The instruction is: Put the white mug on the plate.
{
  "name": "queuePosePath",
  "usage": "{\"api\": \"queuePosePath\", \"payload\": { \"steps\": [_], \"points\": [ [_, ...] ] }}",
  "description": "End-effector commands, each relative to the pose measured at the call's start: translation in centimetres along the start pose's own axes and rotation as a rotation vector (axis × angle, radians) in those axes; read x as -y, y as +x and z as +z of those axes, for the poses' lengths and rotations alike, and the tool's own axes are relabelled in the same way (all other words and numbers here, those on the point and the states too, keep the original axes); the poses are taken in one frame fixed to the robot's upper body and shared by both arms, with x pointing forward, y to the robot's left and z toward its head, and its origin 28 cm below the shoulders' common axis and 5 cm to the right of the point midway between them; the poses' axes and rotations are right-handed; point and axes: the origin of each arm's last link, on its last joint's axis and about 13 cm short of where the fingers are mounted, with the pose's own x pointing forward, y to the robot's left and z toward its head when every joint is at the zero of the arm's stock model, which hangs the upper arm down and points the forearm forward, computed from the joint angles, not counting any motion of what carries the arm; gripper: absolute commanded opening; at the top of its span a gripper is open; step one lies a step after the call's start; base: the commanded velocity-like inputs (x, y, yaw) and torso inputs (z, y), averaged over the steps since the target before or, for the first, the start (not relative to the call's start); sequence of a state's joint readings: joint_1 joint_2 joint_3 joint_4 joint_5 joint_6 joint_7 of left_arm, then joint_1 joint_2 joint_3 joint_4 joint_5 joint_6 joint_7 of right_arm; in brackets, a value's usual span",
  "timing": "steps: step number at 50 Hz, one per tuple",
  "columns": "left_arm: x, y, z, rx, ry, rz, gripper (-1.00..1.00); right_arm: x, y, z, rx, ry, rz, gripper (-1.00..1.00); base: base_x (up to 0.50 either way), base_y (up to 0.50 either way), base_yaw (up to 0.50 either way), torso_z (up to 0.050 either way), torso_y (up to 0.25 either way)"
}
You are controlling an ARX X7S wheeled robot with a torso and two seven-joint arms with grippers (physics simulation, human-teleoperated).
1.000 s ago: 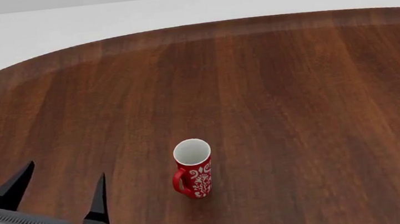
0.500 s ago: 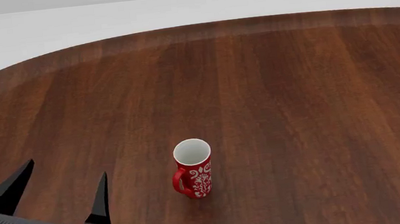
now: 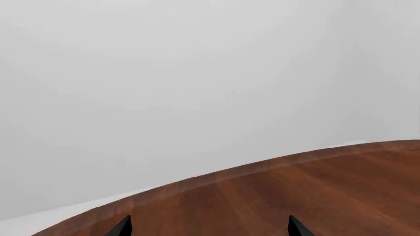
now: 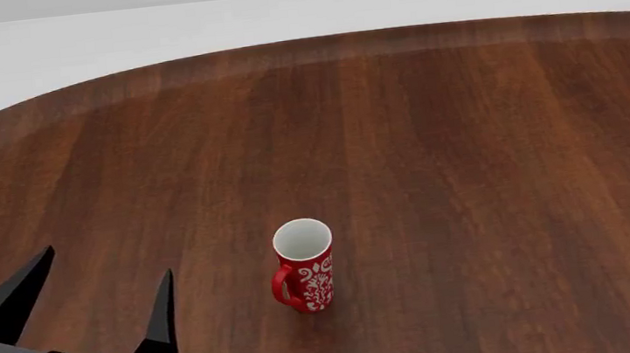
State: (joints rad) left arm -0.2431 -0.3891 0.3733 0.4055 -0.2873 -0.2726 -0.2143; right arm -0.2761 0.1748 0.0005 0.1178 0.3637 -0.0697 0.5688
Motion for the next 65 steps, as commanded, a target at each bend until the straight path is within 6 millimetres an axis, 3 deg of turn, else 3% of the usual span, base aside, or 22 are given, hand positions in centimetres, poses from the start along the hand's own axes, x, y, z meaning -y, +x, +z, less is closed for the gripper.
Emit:
{"api": "queuePosePath", "payload": {
  "steps": [1,37,52,65],
  "points": [
    [0.0,0.0,0.0,-0.001,-0.003,-0.003,1.0,-0.2,-0.2,0.7,0.02,0.004,0.003,1.0,0.0,0.0,0.0,0.0,0.0],
    [-0.9,0.2,-0.1,0.02,-0.017,0.032,1.0,-0.9,-1.6,6.8,0.235,-0.031,-0.022,1.0,0.0,0.0,0.0,0.0,0.0],
    [-1.1,-0.2,0.2,0.028,-0.017,0.053,1.0,-1.6,-2.0,10.3,0.35,-0.061,0.023,1.0,0.0,0.0,0.0,0.0,0.0],
    [-1.3,-0.2,0.3,0.034,-0.016,0.065,1.0,-1.7,-2.3,11.6,0.392,-0.075,0.045,1.0,0.0,0.0,0.0,0.0,0.0]
  ]
}}
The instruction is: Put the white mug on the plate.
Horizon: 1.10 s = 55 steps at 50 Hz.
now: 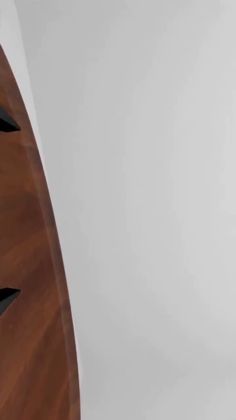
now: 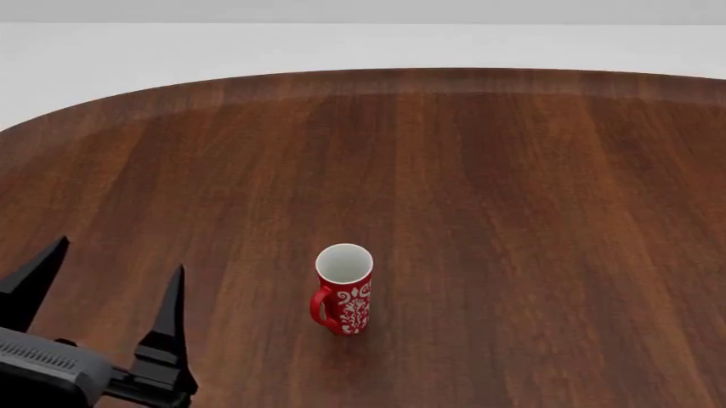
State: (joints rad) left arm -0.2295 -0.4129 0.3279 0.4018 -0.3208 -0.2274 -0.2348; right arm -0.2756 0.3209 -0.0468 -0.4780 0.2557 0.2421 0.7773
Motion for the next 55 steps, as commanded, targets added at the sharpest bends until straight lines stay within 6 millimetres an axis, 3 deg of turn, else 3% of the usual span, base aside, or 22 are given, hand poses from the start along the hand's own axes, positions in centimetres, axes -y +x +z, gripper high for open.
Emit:
{"api": "queuePosePath", "payload": {
  "steps": [1,6,13,34,55],
  "points": [
    [-0.2,0.0,0.1,0.006,0.0,0.01,1.0,0.0,0.4,1.8,0.072,-0.029,0.032,1.0,0.0,0.0,0.0,0.0,0.0],
    [-0.3,0.1,0.4,0.019,0.004,0.011,1.0,0.1,1.4,4.7,0.188,-0.075,0.054,1.0,0.0,0.0,0.0,0.0,0.0],
    [-0.6,0.3,0.9,0.037,0.014,0.019,1.0,0.4,2.0,6.8,0.266,-0.095,0.057,1.0,0.0,0.0,0.0,0.0,0.0],
    [-1.4,0.7,2.0,0.079,0.049,0.047,1.0,1.3,1.9,10.7,0.385,-0.139,0.081,1.0,0.0,0.0,0.0,0.0,0.0],
    [-2.3,1.6,6.4,0.204,0.149,0.073,1.0,2.1,1.8,13.9,0.487,-0.178,0.088,1.0,0.0,0.0,0.0,0.0,0.0]
  ]
}}
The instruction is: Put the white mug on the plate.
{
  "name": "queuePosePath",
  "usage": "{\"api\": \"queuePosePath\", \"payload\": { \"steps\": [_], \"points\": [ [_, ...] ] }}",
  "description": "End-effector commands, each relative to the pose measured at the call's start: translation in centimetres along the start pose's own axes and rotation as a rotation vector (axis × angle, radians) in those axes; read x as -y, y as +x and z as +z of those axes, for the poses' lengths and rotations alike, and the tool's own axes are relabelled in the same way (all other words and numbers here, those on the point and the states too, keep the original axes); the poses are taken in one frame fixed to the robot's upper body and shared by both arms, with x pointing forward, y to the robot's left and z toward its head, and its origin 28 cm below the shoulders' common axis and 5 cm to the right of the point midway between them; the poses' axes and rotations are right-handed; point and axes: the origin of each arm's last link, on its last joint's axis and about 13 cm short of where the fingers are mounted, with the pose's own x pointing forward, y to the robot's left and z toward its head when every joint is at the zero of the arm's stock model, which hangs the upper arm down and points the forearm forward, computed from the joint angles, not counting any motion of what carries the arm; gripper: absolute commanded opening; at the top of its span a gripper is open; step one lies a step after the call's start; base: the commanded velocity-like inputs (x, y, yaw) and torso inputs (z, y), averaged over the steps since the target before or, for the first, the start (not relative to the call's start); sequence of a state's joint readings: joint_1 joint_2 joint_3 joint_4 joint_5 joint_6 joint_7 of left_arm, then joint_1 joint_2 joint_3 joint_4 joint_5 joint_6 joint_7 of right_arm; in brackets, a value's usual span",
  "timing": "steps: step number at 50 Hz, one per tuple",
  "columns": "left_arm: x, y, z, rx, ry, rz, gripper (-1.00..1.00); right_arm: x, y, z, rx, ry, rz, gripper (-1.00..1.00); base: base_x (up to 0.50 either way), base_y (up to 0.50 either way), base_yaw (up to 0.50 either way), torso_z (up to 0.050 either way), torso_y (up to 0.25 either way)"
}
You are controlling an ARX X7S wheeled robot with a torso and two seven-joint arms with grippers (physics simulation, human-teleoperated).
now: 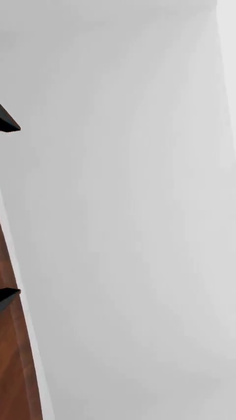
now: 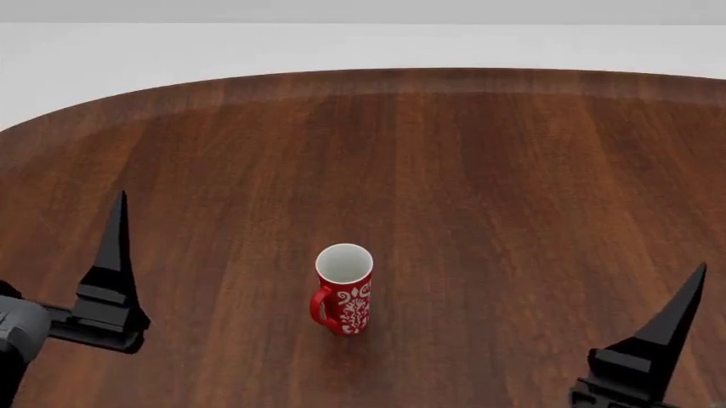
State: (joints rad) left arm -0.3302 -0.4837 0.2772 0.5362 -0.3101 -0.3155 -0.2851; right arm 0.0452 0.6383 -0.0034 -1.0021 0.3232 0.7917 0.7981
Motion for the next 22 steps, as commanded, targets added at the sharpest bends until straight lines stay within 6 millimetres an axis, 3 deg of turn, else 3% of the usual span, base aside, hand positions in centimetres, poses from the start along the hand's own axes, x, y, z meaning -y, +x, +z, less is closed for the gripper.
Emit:
{"api": "queuePosePath", "payload": {
  "steps": [1,16,22],
  "points": [
    [-0.4,0.7,2.1,0.062,0.043,0.006,1.0,0.8,0.5,1.5,0.059,-0.028,0.008,1.0,0.0,0.0,0.0,0.0,0.0],
    [-0.1,0.6,3.9,0.114,0.048,-0.034,1.0,2.1,1.5,3.6,0.156,-0.087,0.031,1.0,0.0,0.0,0.0,0.0,0.0],
    [0.2,0.5,3.5,0.102,0.044,-0.043,1.0,2.8,1.8,4.2,0.179,-0.102,0.026,1.0,0.0,0.0,0.0,0.0,0.0]
  ]
}}
